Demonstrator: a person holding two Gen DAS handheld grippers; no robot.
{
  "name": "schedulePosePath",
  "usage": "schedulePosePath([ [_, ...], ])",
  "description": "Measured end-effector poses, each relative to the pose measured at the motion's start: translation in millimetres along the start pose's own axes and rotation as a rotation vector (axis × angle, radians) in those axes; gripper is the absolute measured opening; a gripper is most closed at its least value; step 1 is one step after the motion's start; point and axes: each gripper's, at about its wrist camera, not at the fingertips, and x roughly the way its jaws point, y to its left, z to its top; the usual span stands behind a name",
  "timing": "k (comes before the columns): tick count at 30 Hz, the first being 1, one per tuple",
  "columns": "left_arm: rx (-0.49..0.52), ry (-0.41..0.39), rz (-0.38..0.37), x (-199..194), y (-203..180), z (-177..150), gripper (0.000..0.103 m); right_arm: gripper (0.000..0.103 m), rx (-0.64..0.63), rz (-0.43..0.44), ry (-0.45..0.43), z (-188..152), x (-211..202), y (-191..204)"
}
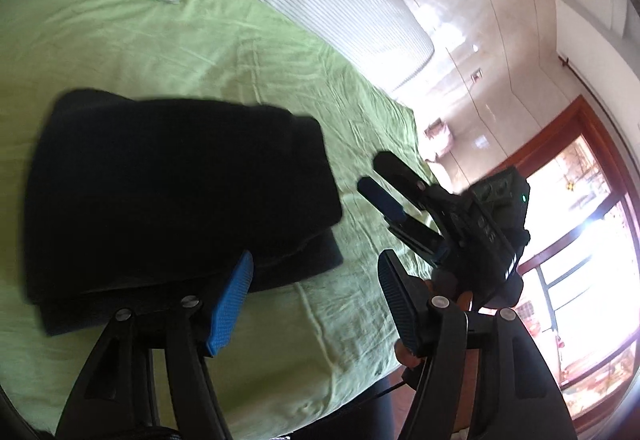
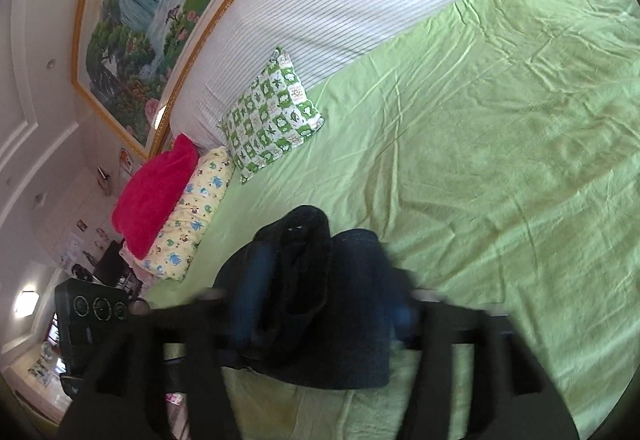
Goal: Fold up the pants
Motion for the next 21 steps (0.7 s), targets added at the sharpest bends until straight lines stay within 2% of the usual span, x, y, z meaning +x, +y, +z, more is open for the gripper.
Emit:
schedulePosePath([
  [4,-0.024,-0.068,0.058,-29.7,16.0,7.9,0.070,0.067,-0.021,-0.008,0.004,-4.5,5.2,16.6],
  [8,-0.068,-0.126,0.105,-55.3,36.3,14.4,0.070,0.077,-0.066,-0.090,0.034,-7.4,17.8,34.0],
  [10,-0.096,-0.151,0.129,-66.0,49.9,16.3,0.070,0.077,-0.094,-0.123,0.042,-10.0,22.8,41.8],
  [19,-0.185,-0.170,0.178,-82.4,94.2,16.9,0.074,0.078,-0.163,-0.215,0.057,-19.8,36.1,64.0],
  [21,-0.193,-0.161,0.181,-81.2,99.2,17.4,0.074,0.085,-0.172,-0.246,0.060,-21.2,37.6,64.5],
])
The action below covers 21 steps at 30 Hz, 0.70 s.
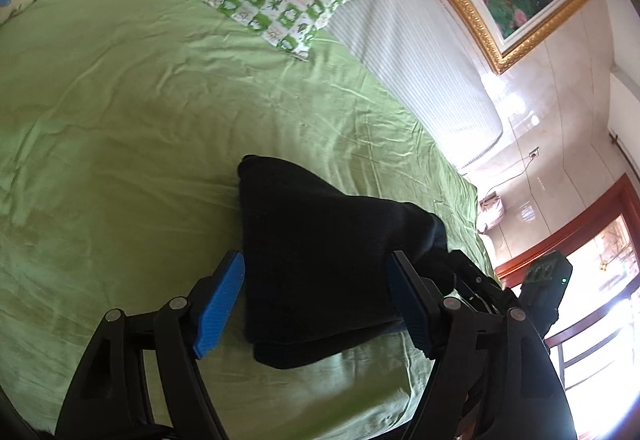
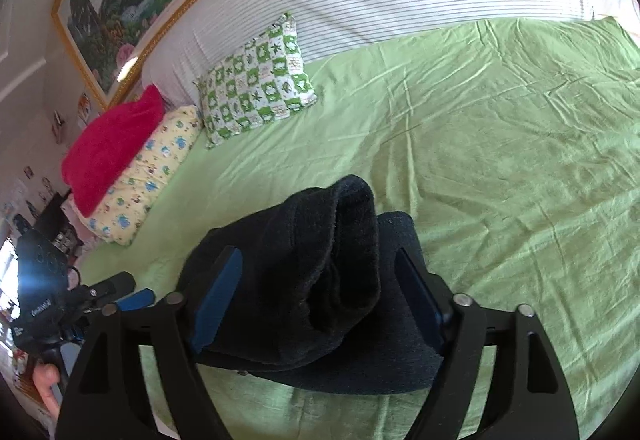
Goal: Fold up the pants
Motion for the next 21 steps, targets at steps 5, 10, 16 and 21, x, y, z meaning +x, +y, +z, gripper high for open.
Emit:
schedulePosePath([
  [5,-0.007,0.019,0.011,6.2,5.8,0.1,0.075,0.090,0.012,-0.046,0.002,-0.5,-0.4,-0.7],
  [10,-0.014,0.040,0.017,13.0,9.9,-0.6,0.076,0.095,0.060,-0.063,0.010,4.5,3.8,-3.1],
  [16,-0.007,0.064,0.034,24.7,12.1,3.2,0.076,0.096,0.084,-0.082,0.052,8.4,22.1,-2.9],
  [21,0.002,0.091,0.053,38.8,14.7,9.3,0.077,0.096,0.080,-0.118,0.107,0.0,38.1,-9.5],
])
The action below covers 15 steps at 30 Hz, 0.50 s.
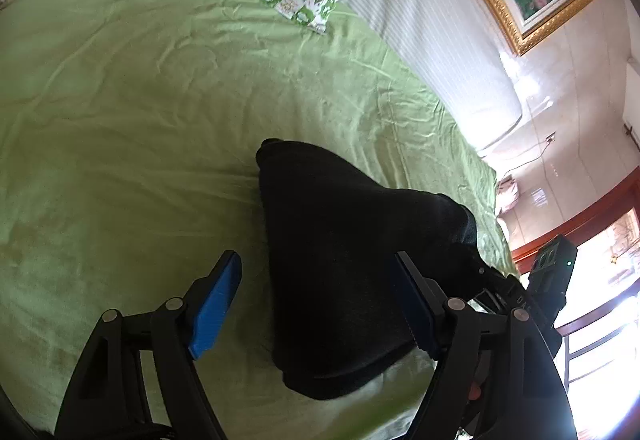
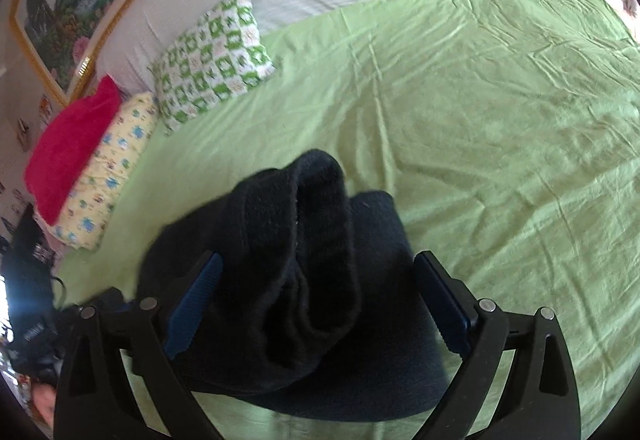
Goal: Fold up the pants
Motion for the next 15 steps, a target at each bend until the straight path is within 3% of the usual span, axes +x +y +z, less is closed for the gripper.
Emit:
schedulePosePath([
  [1,0.000,0.009,0.001,3.1,1.0,0.9,0.077,0.095,0.011,-0.002,0.018,-2.2,3.3,-4.8],
  [3,-0.003,0.024,0.009,9.8,3.2,2.2,0.077,0.082,0.041,0.001,0.049,-6.5,8.9,-16.9],
  [6,-0.002,0.045,0.019,18.5,6.8,2.0,0.079,0.077,0.063,0.027,0.057,-14.8,10.9,-35.1],
  [15,-0.004,0.067,0.013,42.7,9.7,5.9,0.081,0.076,0.034,0.036,0.044,-17.6,8.0,-35.3],
])
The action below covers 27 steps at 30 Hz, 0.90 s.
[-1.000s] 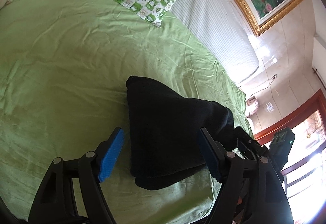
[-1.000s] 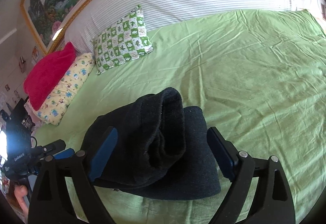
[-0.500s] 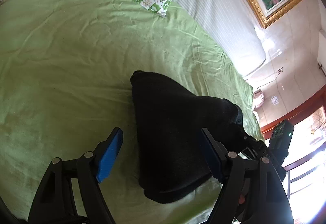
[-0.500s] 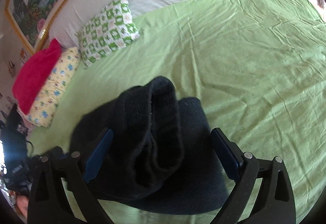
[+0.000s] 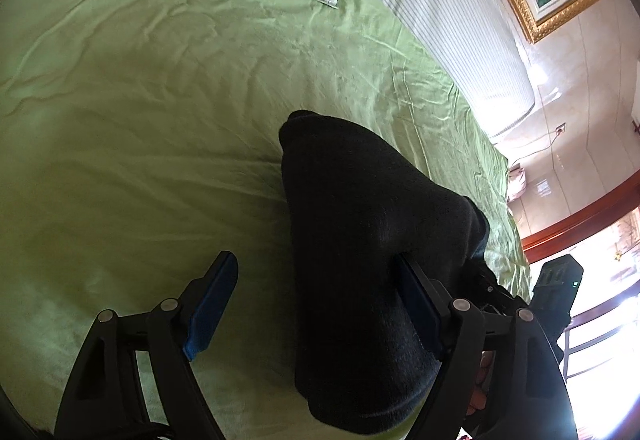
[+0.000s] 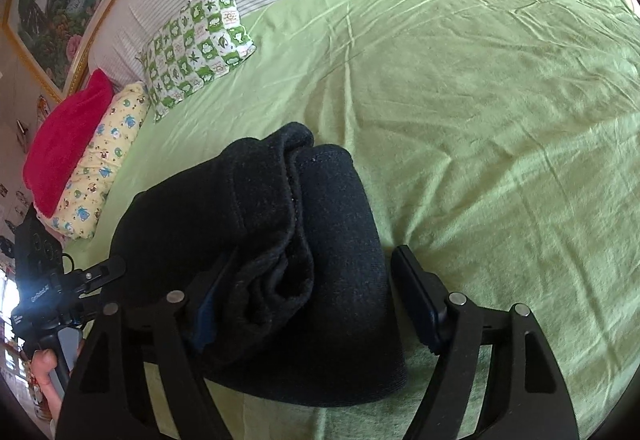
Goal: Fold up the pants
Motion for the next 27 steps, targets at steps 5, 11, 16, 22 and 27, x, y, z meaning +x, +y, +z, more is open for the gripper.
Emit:
schedulePosePath([
  [5,0.023,0.009,-0.012,15.0,-4.1,2.5,0.082,0.075,-0.002,0.023,-0.009,-1.8,-1.5,-2.9],
  [11,0.021,0.021,-0.075,27.0,-2.3,5.8,0.066,0.069,0.016,0.081,-0.018,-4.1,-2.9,-10.5],
  [16,-0.010,0.033,-0.140,29.7,0.2,1.8,0.045,0.065,0.014,0.101,-0.028,-5.9,-2.6,-8.5],
  [22,0.027,-0.008,-0.103,16.9,-18.2,-1.3,0.037,0.056,0.051,0.157,-0.038,-7.6,-8.0,-9.8],
  [27,0.042,-0.027,-0.098,3.7,-31.5,-0.2,0.036,0.050,0.054,0.175,-0.053,-8.8,-18.0,-4.3],
])
